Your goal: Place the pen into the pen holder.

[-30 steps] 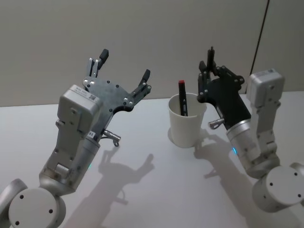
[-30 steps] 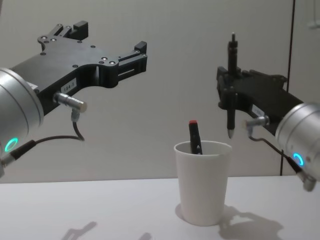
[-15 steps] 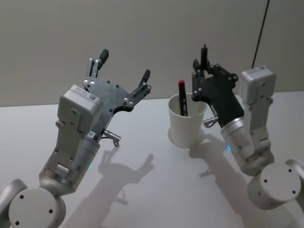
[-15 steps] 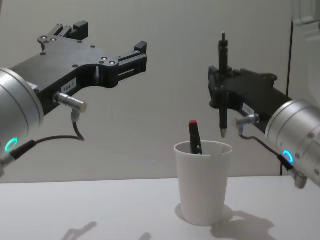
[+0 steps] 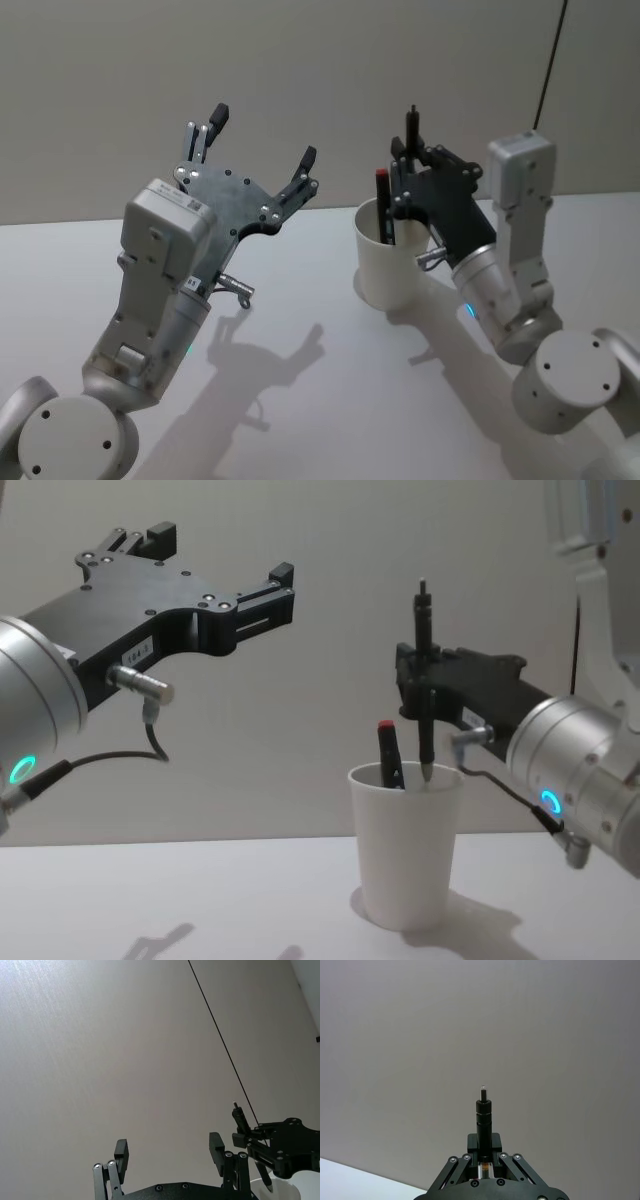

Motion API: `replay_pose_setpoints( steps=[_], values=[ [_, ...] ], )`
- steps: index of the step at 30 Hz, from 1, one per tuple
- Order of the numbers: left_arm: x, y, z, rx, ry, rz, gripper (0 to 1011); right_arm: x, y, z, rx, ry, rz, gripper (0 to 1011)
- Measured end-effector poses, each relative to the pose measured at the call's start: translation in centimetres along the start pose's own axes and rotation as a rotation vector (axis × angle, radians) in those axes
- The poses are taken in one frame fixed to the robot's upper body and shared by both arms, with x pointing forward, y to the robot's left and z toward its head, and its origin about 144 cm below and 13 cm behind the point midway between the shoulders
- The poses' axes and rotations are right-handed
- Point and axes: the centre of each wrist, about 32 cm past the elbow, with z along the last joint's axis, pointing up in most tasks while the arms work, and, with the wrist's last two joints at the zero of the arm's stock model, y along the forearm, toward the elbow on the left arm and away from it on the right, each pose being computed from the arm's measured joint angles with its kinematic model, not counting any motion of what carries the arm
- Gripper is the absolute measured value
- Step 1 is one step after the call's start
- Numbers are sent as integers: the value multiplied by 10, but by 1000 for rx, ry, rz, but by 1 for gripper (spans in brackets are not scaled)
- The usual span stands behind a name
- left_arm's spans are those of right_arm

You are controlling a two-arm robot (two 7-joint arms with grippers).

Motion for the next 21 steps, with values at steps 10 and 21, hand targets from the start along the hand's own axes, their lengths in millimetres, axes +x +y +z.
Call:
replay_pose_setpoints(
  steps=[10, 21],
  values=[
    [0, 0, 0, 0, 0, 0, 1001, -3, 6, 0, -19, 27, 29, 147],
    [0, 0, 0, 0, 0, 0, 1001, -4, 10, 0, -27, 42, 46, 367]
  ],
)
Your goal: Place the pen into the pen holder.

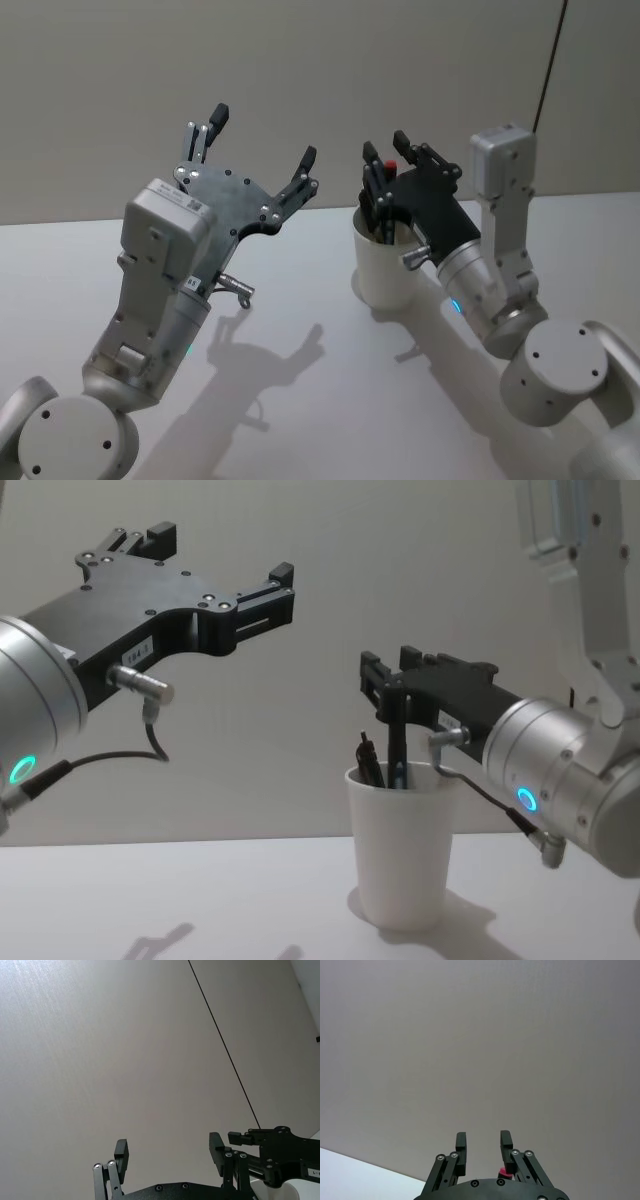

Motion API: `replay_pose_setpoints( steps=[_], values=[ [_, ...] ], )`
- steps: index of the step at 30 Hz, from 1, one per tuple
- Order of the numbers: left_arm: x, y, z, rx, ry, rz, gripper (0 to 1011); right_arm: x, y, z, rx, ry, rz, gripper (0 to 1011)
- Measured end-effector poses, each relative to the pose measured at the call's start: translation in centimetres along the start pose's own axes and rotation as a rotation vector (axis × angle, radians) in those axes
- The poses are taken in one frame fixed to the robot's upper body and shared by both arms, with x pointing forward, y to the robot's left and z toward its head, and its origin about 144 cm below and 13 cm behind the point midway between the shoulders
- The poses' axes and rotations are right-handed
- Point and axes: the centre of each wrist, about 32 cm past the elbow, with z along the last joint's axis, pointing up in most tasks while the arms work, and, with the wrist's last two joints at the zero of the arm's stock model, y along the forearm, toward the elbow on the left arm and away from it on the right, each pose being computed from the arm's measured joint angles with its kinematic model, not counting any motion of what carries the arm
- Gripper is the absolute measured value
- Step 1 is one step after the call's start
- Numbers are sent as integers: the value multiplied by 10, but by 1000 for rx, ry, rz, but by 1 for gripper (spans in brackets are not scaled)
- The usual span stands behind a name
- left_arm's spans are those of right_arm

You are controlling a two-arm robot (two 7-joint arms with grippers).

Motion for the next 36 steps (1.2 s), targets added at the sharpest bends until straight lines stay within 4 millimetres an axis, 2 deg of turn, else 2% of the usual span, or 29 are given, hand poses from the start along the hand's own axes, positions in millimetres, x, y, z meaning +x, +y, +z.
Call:
replay_pose_setpoints(
  steps=[9, 11, 12, 17, 19, 22, 28, 35, 36],
  values=[
    [0, 0, 0, 0, 0, 0, 1001, -1, 1, 0, -3, 5, 6, 649],
    [0, 0, 0, 0, 0, 0, 1001, -1, 1, 0, -3, 5, 6, 681],
    [0, 0, 0, 0, 0, 0, 1001, -1, 1, 0, -3, 6, 7, 747],
    [0, 0, 0, 0, 0, 0, 1001, 0, 1, 0, -3, 6, 8, 867],
    [0, 0, 0, 0, 0, 0, 1001, 1, 0, 2, 4, 3, 4, 957],
    [0, 0, 0, 0, 0, 0, 1001, 4, -3, 4, 14, -2, -3, 1000],
    [0, 0, 0, 0, 0, 0, 1001, 16, -15, 10, 38, -7, -44, 1001],
    [0, 0, 0, 0, 0, 0, 1001, 45, -48, 18, 41, -5, -136, 1001],
    [0, 0, 0, 0, 0, 0, 1001, 45, -48, 18, 41, -5, -136, 1002]
  ],
)
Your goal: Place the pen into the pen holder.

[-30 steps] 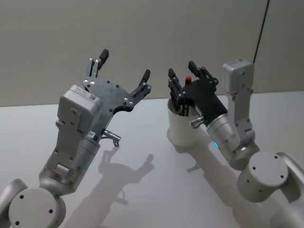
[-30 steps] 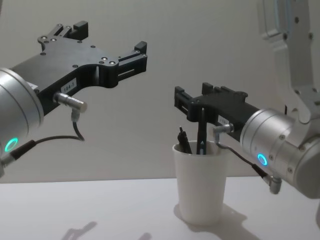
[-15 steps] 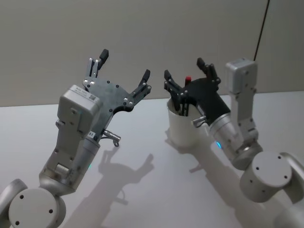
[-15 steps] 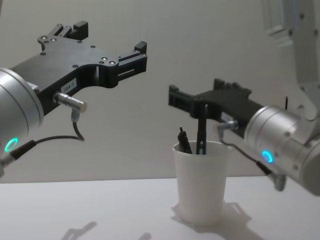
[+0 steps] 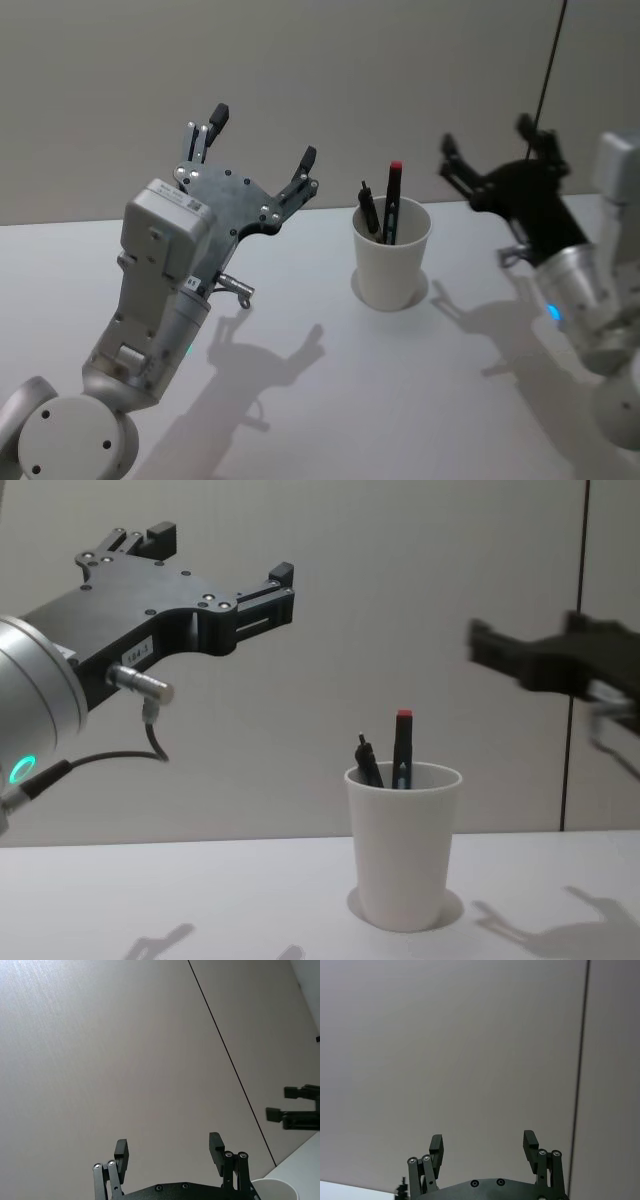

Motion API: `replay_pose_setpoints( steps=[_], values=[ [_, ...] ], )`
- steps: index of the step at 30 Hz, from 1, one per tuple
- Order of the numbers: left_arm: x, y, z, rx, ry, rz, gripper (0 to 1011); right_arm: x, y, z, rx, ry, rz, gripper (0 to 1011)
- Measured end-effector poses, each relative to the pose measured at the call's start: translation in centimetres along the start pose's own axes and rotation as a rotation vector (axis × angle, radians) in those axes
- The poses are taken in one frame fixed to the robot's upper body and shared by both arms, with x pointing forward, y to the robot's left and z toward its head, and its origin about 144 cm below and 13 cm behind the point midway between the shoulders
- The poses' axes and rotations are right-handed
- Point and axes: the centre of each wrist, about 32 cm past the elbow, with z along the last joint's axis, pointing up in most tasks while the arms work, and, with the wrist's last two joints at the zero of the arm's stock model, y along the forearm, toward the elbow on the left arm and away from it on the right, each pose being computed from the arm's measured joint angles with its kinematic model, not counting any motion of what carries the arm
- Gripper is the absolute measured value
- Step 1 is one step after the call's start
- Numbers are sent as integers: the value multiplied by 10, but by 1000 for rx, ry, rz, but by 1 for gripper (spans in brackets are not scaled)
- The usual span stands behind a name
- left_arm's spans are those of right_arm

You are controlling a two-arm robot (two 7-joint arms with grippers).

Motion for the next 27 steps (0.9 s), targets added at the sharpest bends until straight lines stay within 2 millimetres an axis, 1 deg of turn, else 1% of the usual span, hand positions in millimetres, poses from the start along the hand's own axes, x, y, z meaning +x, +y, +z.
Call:
replay_pose_setpoints(
  steps=[1, 4, 10, 20, 27],
  values=[
    [0, 0, 0, 0, 0, 0, 1001, 6, -6, 1, -6, 1, -17, 1002],
    [0, 0, 0, 0, 0, 0, 1001, 16, -17, 3, -18, 1, -45, 1002],
    [0, 0, 0, 0, 0, 0, 1001, 29, -33, 8, -34, 3, -82, 1002],
    [0, 0, 0, 0, 0, 0, 1001, 39, -45, 12, -48, 2, -111, 1001],
    [0, -1, 0, 3, 1, -1, 1001, 40, -47, 13, -54, 3, -114, 1001]
  ],
)
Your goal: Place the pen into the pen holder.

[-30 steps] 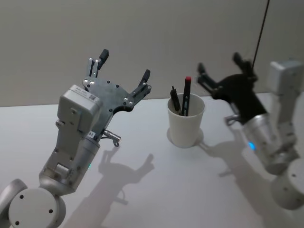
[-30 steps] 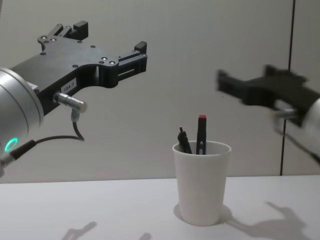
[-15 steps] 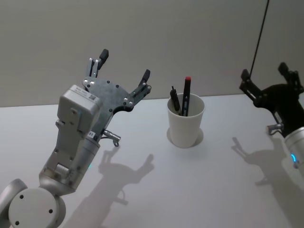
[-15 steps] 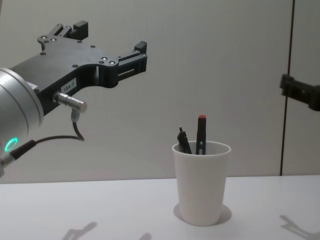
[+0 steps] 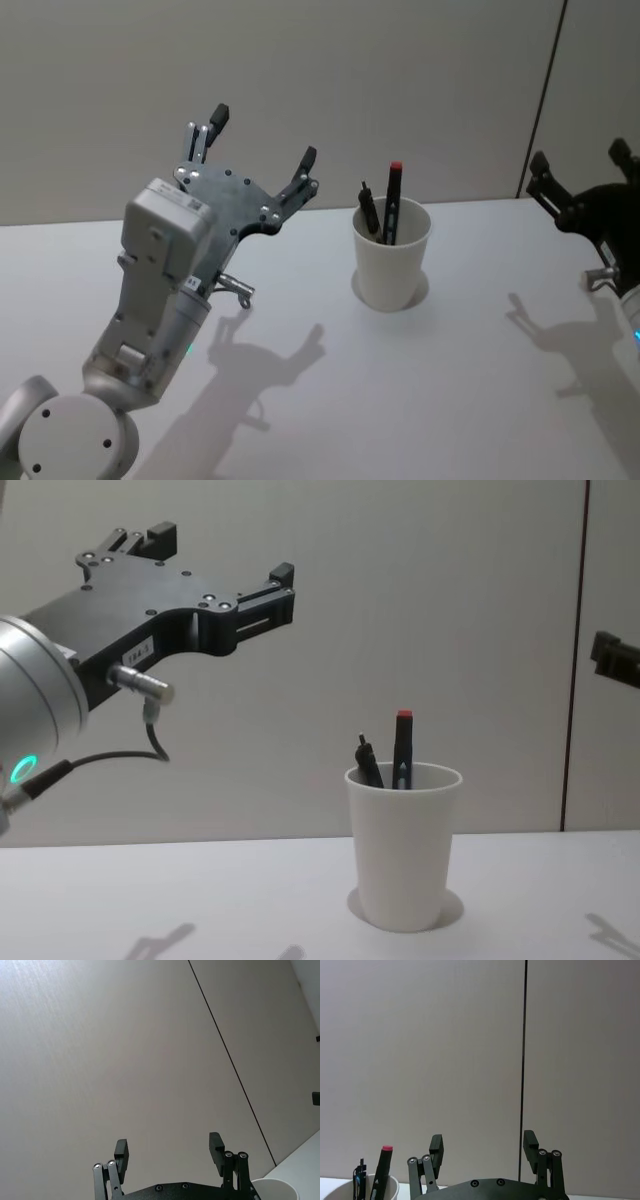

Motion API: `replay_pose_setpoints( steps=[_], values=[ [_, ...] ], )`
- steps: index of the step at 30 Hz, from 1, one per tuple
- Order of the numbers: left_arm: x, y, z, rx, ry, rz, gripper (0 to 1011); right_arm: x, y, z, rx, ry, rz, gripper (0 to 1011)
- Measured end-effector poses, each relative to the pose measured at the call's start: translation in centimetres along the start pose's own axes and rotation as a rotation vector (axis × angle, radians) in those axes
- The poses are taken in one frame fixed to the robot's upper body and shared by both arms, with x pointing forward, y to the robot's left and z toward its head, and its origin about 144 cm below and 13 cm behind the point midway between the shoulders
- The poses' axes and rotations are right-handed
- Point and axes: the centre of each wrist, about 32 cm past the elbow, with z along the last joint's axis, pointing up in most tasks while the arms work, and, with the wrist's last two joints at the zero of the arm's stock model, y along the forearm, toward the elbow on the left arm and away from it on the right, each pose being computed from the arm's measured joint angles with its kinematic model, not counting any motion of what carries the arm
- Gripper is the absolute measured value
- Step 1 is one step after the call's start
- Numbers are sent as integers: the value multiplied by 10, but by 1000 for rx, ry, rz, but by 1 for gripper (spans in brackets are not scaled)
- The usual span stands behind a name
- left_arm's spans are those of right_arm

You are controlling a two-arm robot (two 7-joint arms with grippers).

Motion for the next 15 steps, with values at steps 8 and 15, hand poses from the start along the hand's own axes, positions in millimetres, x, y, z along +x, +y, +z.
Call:
replay_pose_setpoints(
  steps=[8, 15],
  values=[
    [-1, -7, -7, 59, 29, -14, 1001, 0, -4, -2, -50, -1, 40, 1002],
    [-1, -18, -18, 155, 71, -38, 1001, 0, -9, -6, -126, 3, 101, 1001]
  ],
)
